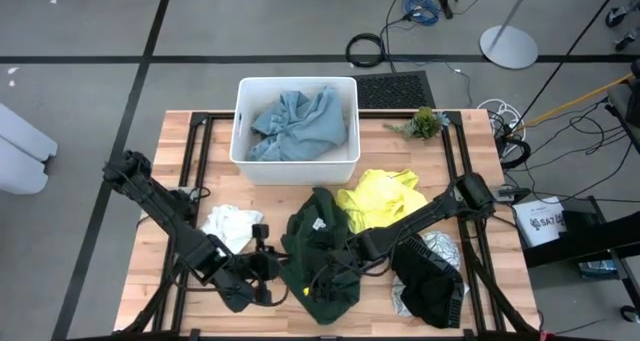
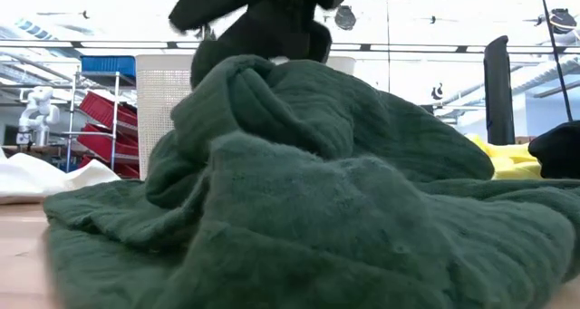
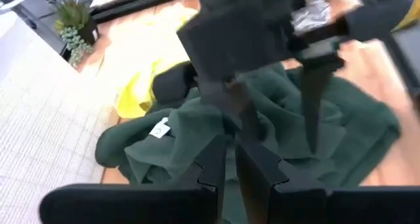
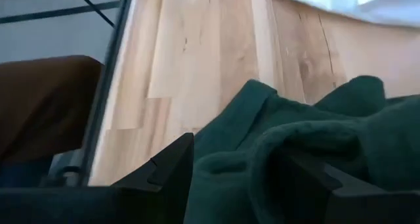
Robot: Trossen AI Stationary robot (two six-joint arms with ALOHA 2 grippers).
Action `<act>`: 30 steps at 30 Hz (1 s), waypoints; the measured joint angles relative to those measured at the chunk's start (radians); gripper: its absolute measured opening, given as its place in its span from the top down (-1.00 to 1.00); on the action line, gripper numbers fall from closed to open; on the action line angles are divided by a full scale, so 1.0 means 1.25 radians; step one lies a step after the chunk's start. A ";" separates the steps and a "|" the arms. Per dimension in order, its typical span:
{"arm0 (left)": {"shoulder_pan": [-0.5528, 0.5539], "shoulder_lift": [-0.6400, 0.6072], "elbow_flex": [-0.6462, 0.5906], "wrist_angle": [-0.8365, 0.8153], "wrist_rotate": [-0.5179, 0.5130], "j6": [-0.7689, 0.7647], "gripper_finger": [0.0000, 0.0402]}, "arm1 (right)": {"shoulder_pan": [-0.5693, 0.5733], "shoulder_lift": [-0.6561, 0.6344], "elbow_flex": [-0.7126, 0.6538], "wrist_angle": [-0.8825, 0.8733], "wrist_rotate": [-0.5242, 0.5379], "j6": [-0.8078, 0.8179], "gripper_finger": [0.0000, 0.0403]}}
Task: Fold laundry
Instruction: Fold the green shirt
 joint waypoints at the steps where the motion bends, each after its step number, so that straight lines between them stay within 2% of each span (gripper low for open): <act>1: 0.007 0.010 0.000 0.002 0.000 0.000 0.79 | 0.000 0.007 0.000 0.009 0.000 -0.004 0.12; 8: 0.042 0.106 0.000 0.006 0.009 -0.005 0.79 | 0.004 0.028 0.000 0.052 0.005 -0.048 0.12; 13: 0.049 0.145 0.000 0.055 0.027 -0.004 0.79 | 0.005 0.024 0.000 0.066 0.006 -0.046 0.12; 20: 0.063 0.163 0.000 0.084 0.046 -0.005 0.79 | 0.009 0.017 0.000 0.066 -0.001 -0.029 0.12; 30: 0.064 0.177 0.000 0.092 0.074 -0.008 0.79 | 0.012 -0.068 0.000 -0.005 0.016 -0.023 0.12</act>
